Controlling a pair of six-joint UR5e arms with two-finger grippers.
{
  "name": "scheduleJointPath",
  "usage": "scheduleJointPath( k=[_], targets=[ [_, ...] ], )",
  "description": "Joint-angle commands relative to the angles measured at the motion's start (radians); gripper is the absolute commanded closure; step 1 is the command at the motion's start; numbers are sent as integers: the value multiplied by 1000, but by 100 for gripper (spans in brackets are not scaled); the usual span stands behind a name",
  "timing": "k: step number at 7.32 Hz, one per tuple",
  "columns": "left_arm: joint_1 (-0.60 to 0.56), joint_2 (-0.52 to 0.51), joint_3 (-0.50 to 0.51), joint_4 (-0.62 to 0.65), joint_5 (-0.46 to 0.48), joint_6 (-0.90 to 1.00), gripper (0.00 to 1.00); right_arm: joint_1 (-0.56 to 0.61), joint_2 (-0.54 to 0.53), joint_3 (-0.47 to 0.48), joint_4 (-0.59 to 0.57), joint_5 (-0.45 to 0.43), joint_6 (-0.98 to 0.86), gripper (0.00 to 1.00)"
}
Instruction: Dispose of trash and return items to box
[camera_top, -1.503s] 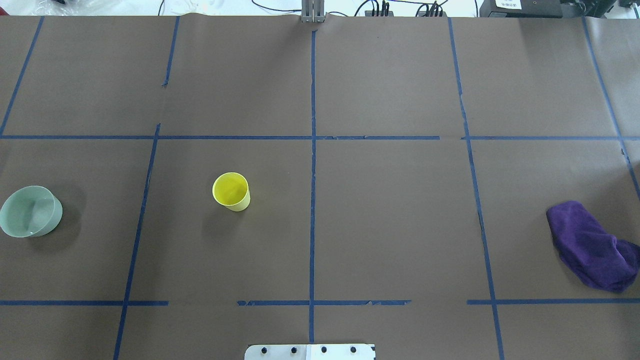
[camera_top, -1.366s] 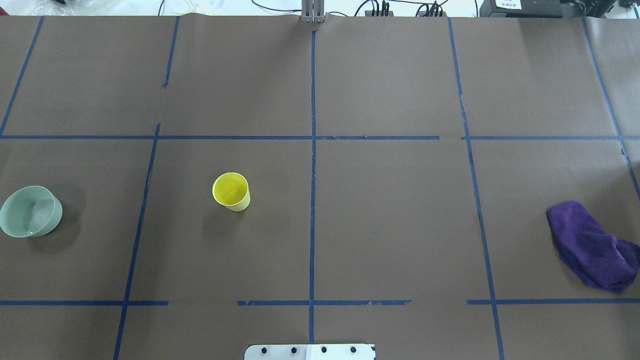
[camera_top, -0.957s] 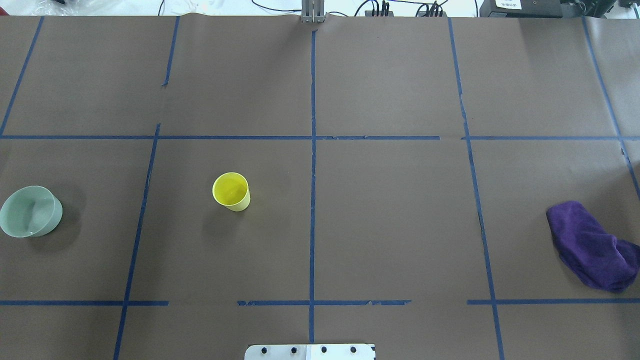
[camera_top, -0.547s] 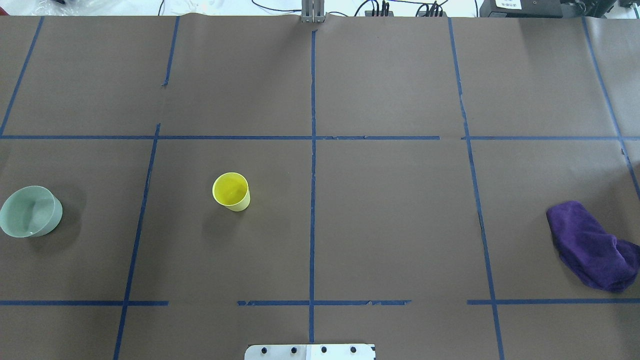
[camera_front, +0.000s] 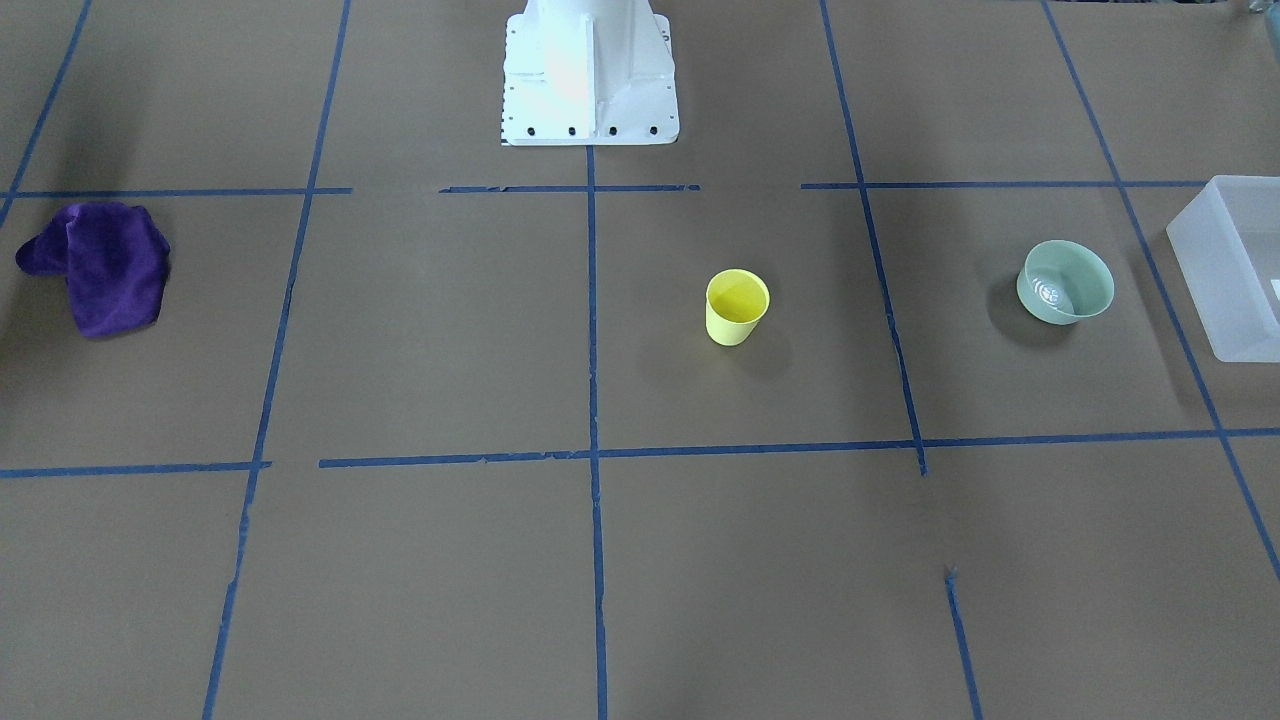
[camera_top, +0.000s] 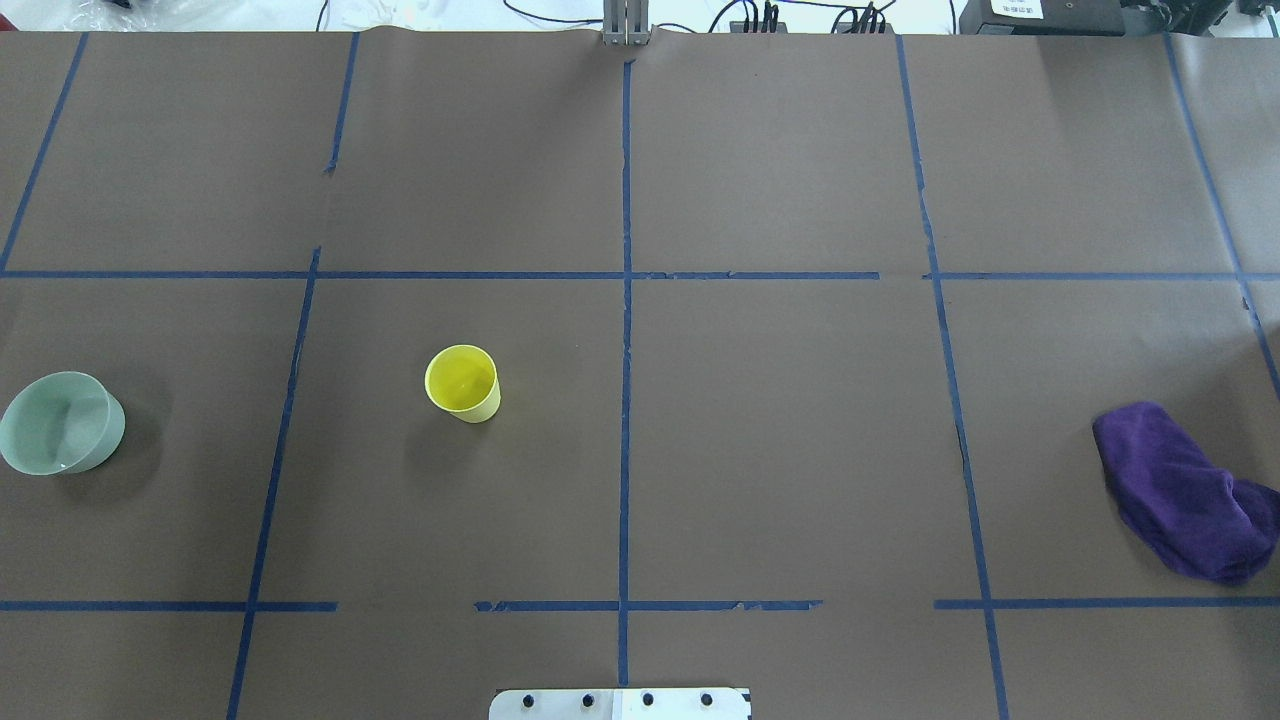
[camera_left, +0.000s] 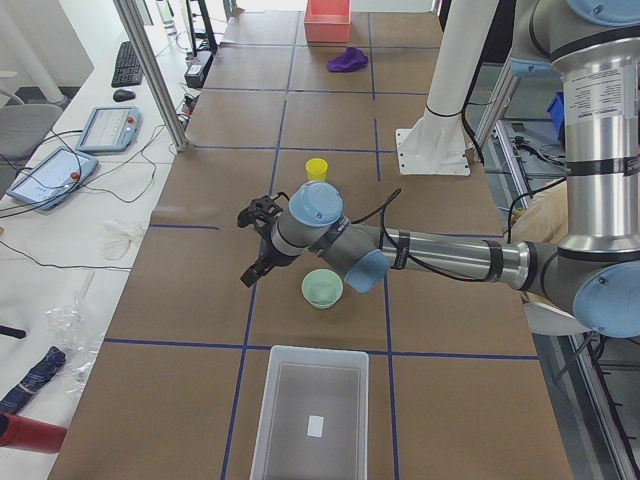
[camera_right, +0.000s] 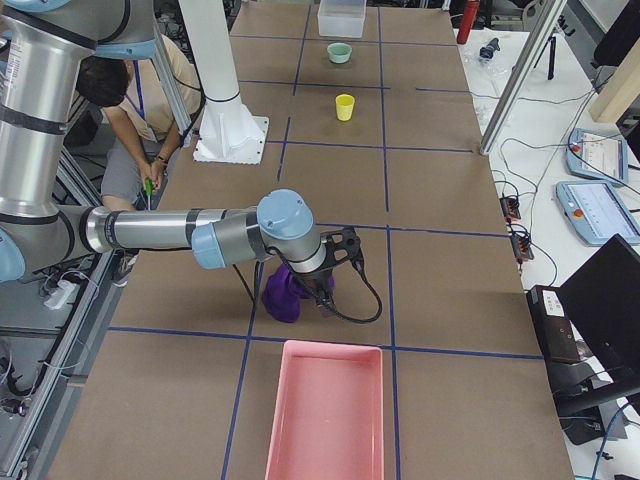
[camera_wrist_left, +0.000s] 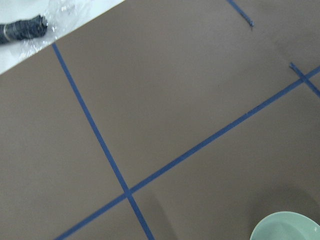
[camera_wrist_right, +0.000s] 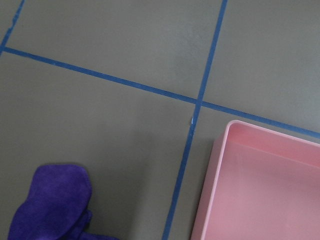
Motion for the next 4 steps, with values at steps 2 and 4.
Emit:
scheduleJointPath(
  k=[2,4],
  targets=[
    [160,-58,21,-250,-13,-440,0,-11,29,6,5,39,182,0],
    [324,-113,-63,-159,78,-532,0,-93,61,3,21,43,402,0]
  ],
)
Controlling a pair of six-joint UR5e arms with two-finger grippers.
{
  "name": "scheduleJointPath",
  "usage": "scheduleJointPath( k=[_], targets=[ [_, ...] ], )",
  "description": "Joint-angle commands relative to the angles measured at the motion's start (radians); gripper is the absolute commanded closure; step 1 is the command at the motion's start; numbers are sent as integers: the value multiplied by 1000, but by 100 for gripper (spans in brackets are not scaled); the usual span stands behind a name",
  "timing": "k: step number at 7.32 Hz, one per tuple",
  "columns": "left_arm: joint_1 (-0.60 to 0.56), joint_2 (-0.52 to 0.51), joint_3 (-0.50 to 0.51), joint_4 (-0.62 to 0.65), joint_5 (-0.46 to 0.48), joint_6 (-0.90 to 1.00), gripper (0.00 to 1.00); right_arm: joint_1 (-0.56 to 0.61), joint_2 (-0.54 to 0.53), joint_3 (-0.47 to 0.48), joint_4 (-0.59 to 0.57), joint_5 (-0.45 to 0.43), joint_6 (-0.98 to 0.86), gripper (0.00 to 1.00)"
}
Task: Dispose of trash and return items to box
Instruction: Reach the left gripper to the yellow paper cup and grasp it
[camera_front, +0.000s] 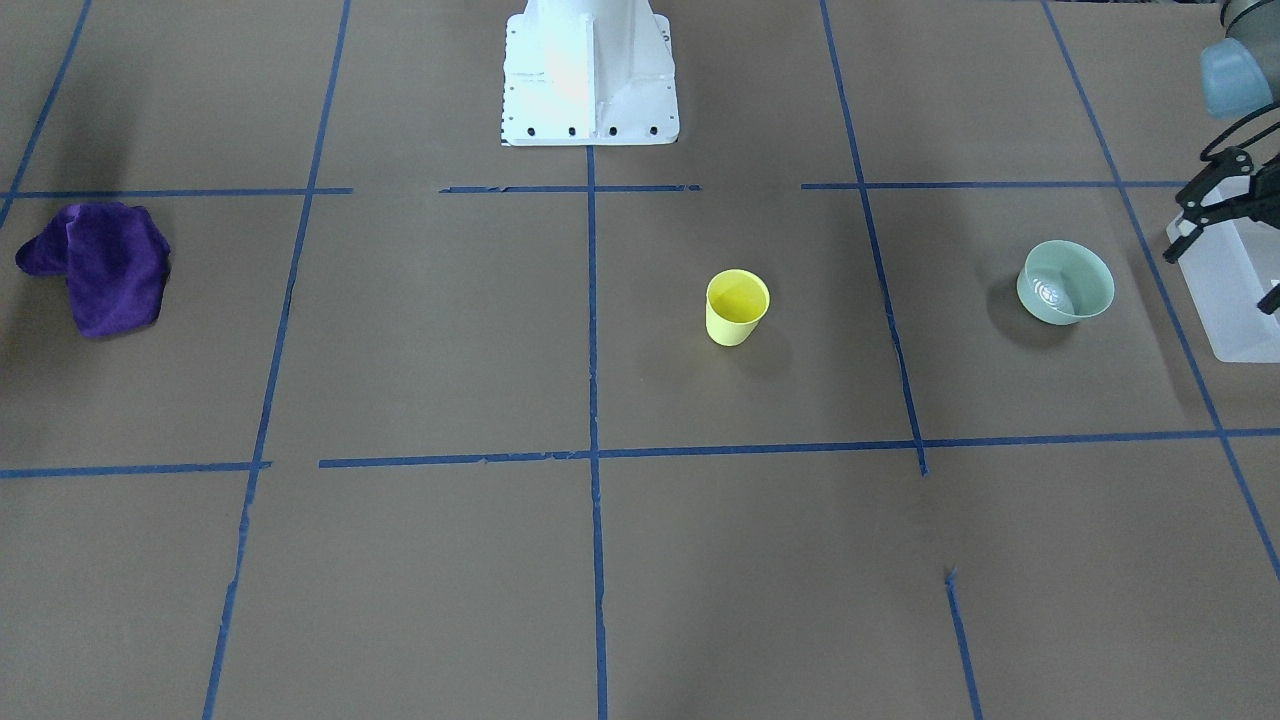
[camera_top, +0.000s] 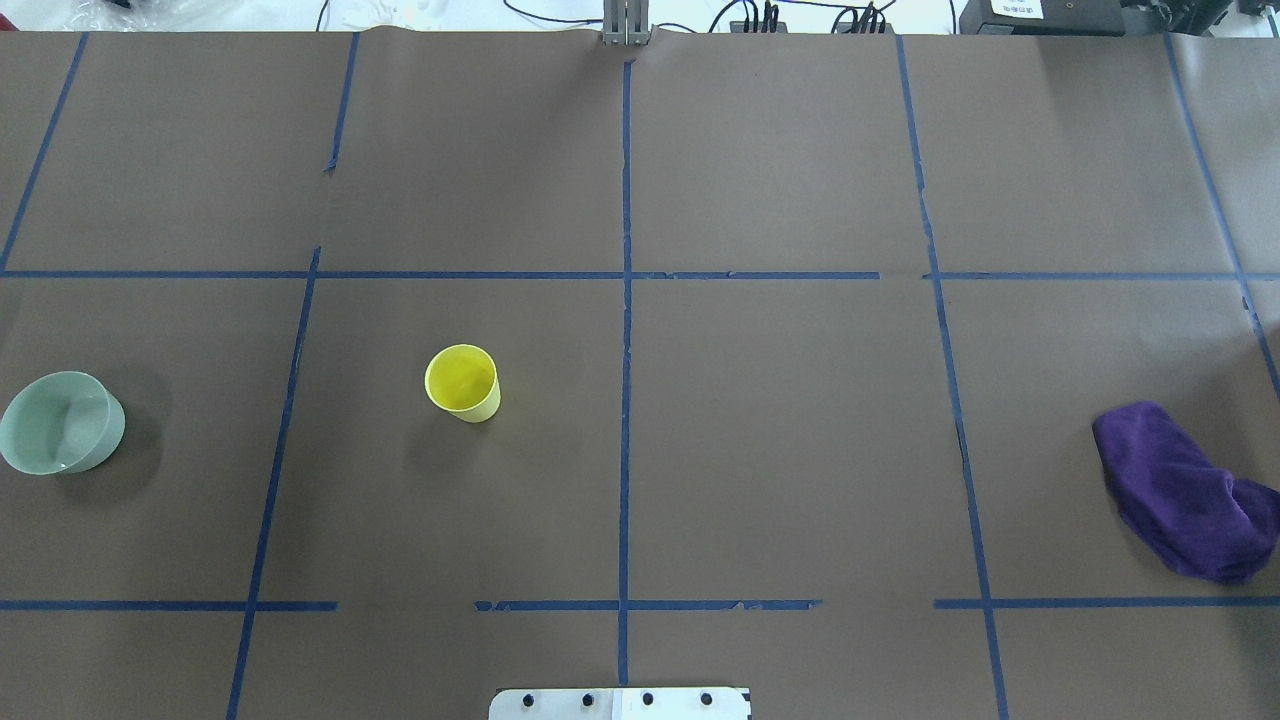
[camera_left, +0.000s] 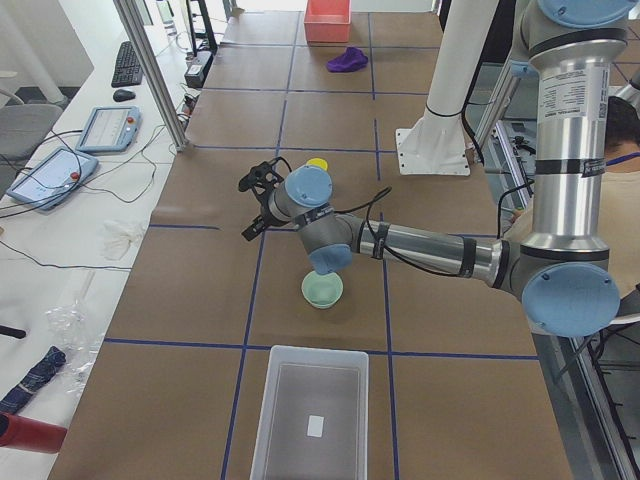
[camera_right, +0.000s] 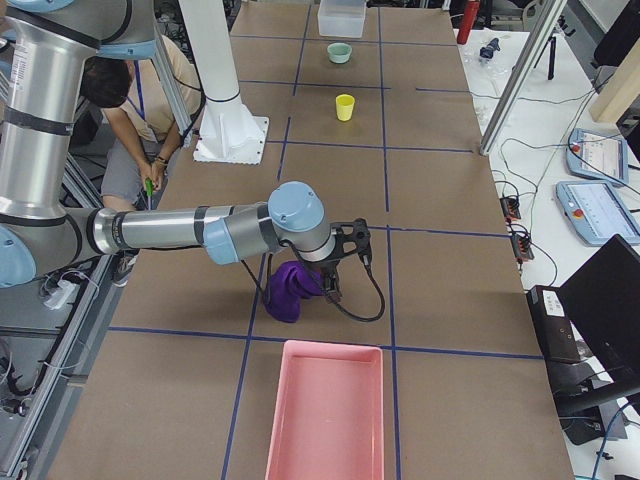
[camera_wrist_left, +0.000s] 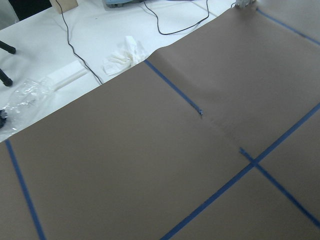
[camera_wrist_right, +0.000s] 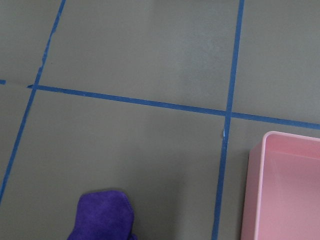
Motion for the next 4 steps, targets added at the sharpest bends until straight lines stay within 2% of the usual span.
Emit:
scheduleJointPath(
  k=[1,2,3,4],
  targets=[
    [219,-31,-154,165,127,-209,0,-71,7,3,120,-9,157,0],
    [312,-46,-214,298,138,-337,0,-89,4,3,156,-35,157,0],
    [401,-60,-245,328,237,-531,0,-123,4,3,158,-105,157,0],
    [539,-92,-247,348,364,-757,2,-141,5,3,158,-137,159,0]
  ],
)
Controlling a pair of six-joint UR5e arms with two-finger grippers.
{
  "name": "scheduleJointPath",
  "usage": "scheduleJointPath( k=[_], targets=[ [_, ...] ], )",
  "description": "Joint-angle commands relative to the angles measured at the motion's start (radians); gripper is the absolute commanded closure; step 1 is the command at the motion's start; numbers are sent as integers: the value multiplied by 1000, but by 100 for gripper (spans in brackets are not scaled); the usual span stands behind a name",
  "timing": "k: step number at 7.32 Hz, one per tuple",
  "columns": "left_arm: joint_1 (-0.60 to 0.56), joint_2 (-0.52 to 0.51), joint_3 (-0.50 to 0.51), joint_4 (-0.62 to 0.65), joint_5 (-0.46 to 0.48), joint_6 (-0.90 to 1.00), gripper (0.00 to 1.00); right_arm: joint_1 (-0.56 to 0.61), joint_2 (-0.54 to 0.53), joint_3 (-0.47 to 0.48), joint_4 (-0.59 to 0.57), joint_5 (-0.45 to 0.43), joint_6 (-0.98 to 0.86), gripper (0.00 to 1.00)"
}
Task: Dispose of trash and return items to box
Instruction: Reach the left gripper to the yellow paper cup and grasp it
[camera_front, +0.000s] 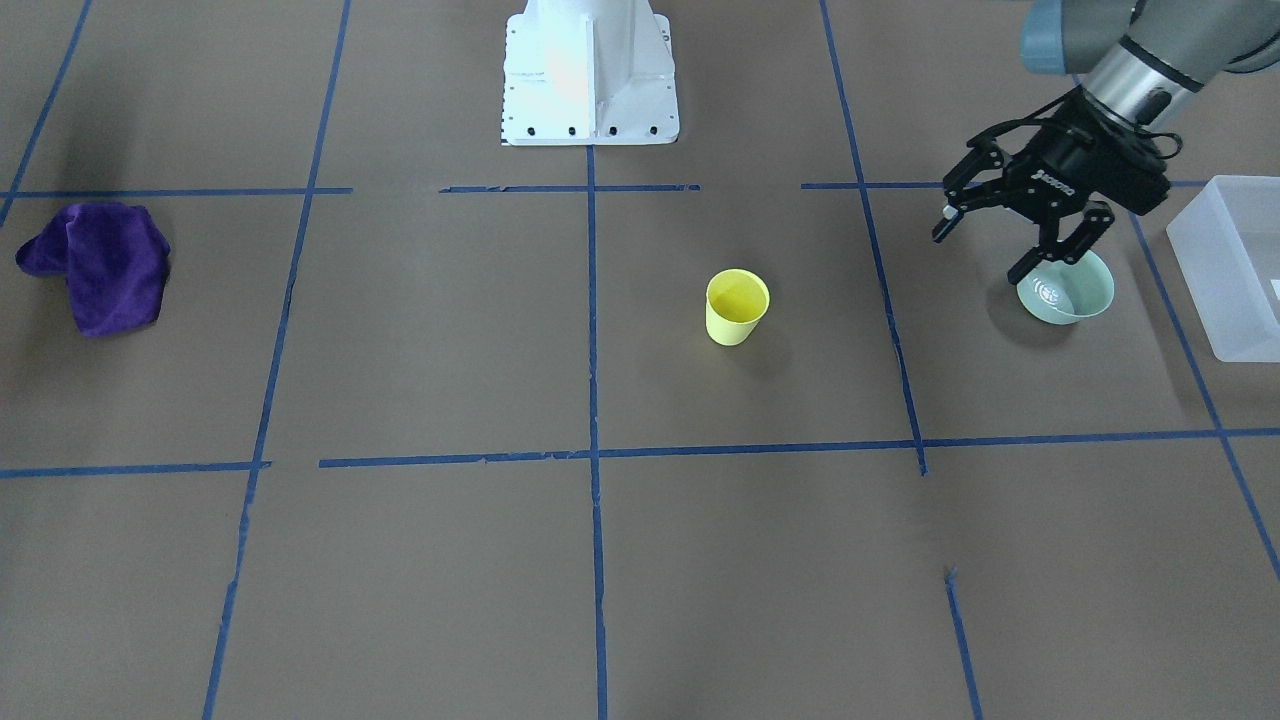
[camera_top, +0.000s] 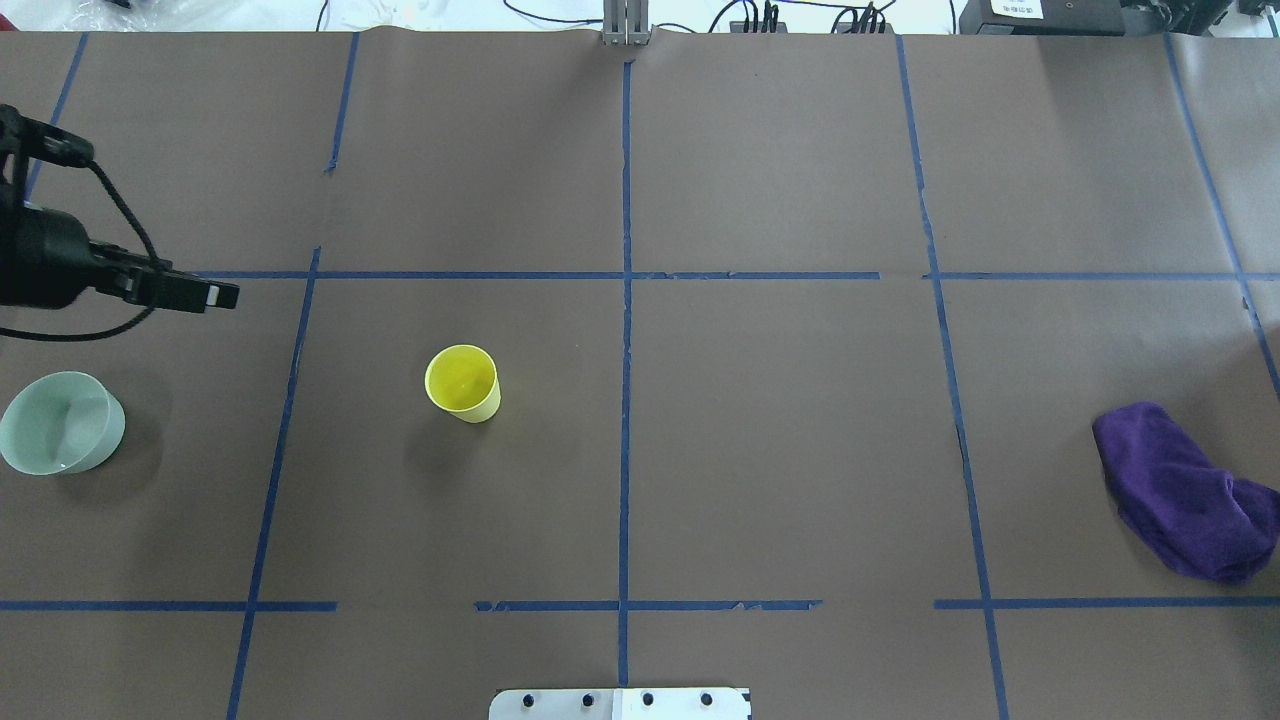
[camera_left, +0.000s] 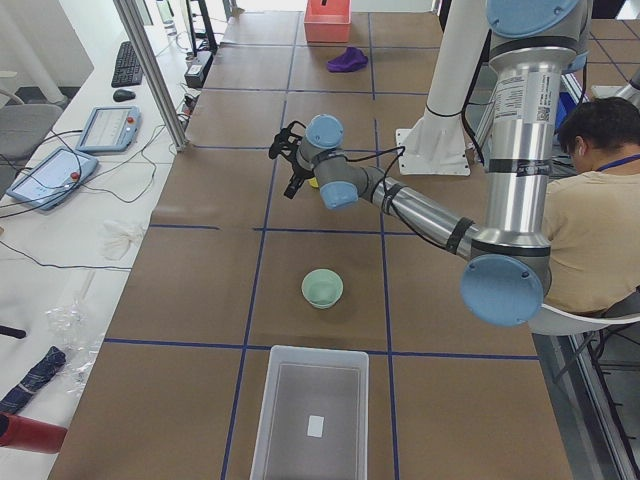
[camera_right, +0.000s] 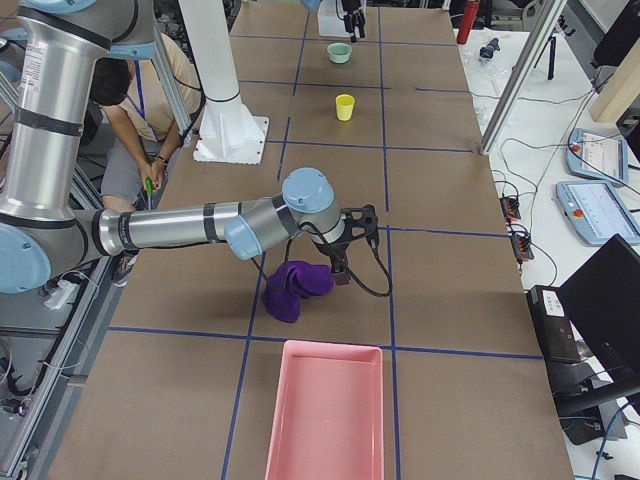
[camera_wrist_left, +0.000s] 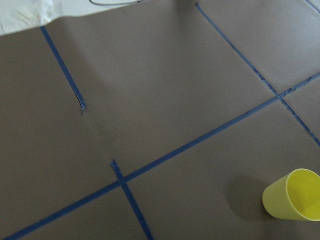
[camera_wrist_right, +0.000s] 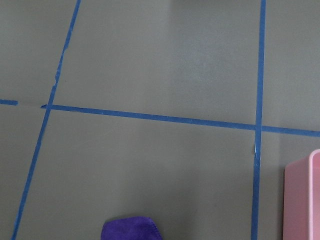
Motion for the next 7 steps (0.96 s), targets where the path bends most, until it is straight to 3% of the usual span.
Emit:
scheduleJointPath(
  k=[1,2,4,7],
  targets=[
    [245,-130,-19,173,250,-399,12,-30,-1,0,8,-51,2,0],
    [311,-200,-9,274,322,-487,22,-31,-3,-1,8,-51,4,0],
    [332,-266,77,301,379,-597,34,-31,-6,-3,8,-51,2,0],
    [375,-274,140,300,409,-600,37,-31,-6,-6,8,-52,2,0]
  ],
)
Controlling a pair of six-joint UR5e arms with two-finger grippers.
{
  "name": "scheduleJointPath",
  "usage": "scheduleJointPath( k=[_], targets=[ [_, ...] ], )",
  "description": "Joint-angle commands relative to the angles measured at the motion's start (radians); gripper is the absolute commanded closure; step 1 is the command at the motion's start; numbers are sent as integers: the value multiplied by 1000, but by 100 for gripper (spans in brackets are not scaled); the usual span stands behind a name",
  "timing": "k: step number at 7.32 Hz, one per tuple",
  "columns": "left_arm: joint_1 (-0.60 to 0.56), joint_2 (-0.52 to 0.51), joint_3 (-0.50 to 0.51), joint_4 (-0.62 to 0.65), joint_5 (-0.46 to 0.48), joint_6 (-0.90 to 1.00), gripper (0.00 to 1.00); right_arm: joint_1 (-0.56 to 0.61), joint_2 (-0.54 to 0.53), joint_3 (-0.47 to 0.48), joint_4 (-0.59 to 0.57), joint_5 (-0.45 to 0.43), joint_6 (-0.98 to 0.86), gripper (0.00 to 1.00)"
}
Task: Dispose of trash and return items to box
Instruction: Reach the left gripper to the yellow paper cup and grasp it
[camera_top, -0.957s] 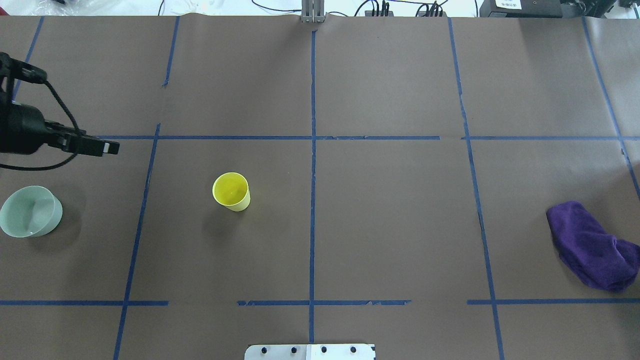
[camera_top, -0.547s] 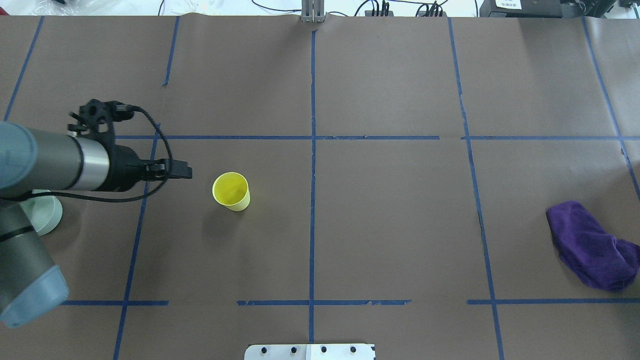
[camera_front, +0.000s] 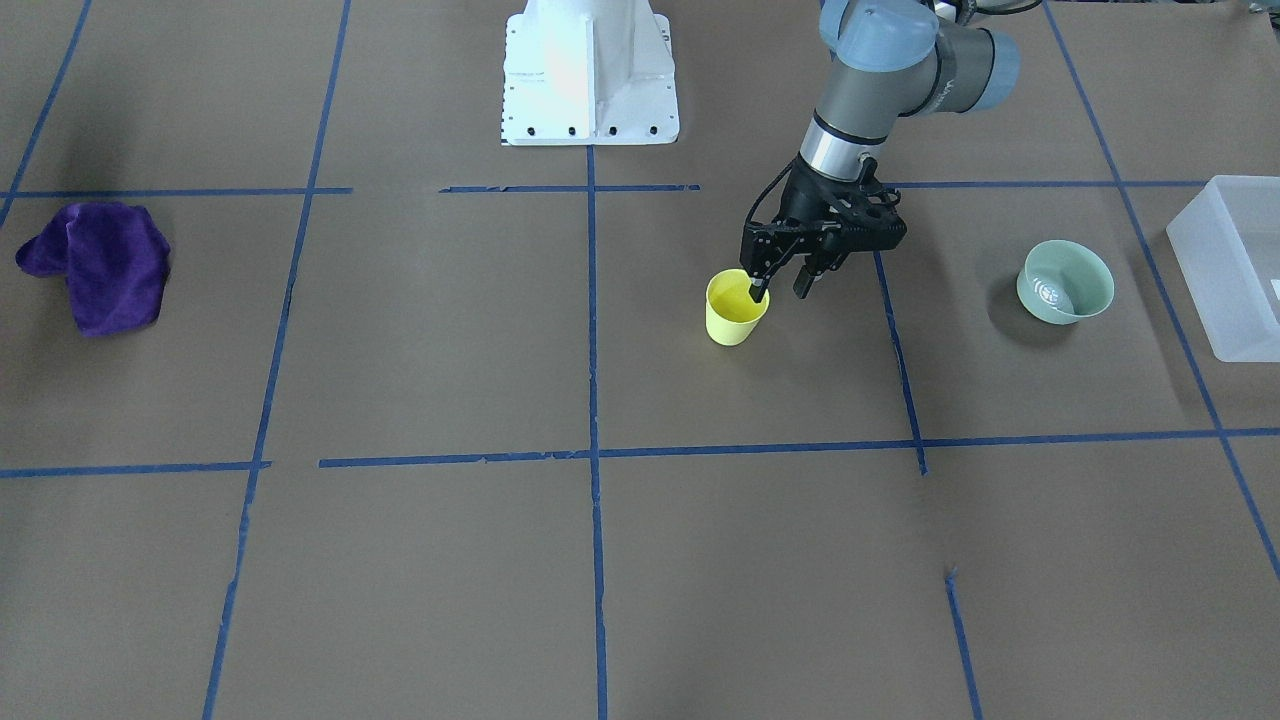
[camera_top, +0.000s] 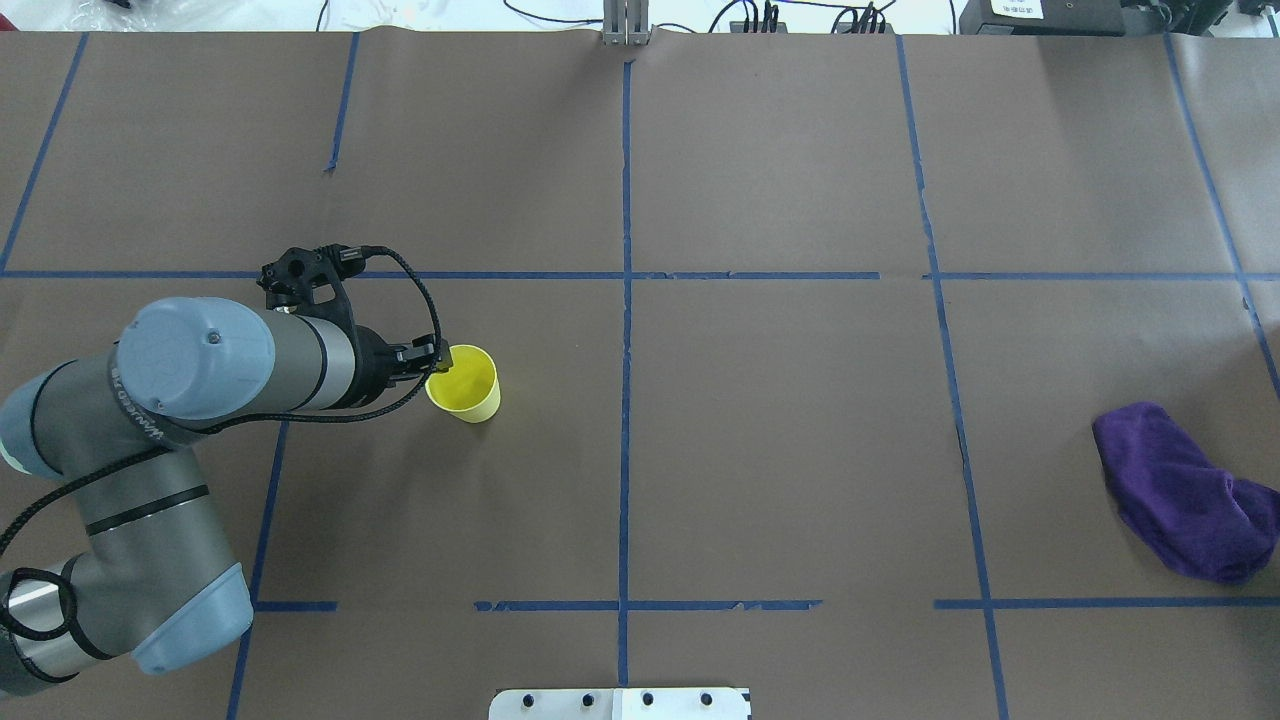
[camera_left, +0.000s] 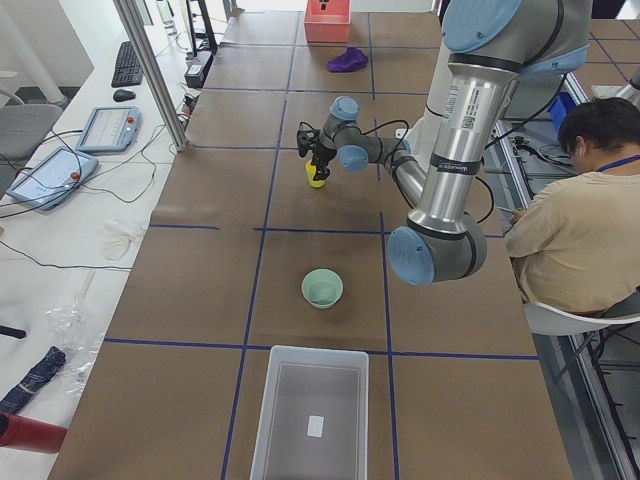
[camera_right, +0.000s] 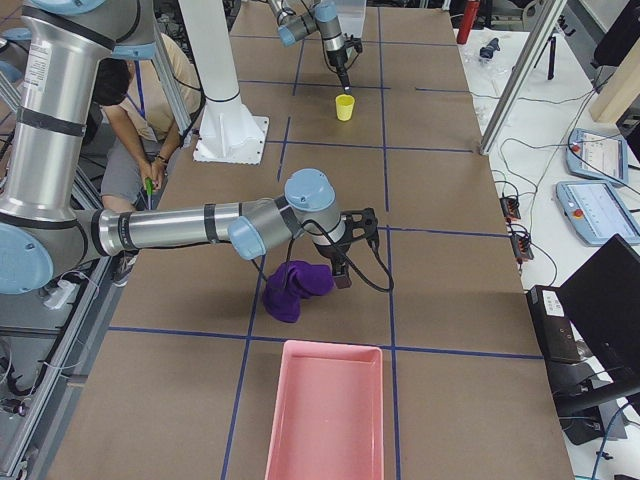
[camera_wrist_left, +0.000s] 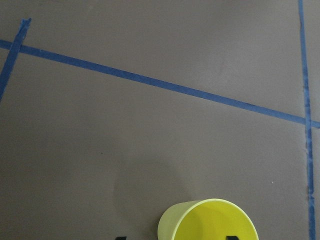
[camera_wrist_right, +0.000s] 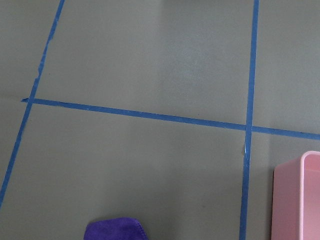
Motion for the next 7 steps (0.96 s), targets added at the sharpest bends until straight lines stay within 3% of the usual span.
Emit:
scheduleJointPath(
  k=[1,2,4,5,6,7],
  targets=[
    [43,-2,24,-2,27,-8,66,0,-1,-3,2,-1,0,0],
    [57,-2,24,-2,57,-5,100,0,-3,-3,2,-1,0,0],
    [51,-2,0,3,54,41,100,0,-3,-1,3,-1,-2,0],
    [28,12,-41,6,51,160,100,0,-1,-1,3,2,-5,0],
    [-34,52,-99,24,11,287,100,-2,5,0,12,11,-14,0],
    [-174,60,-135,75,-97,440,100,-2,5,2,29,16,-11,0]
  ],
)
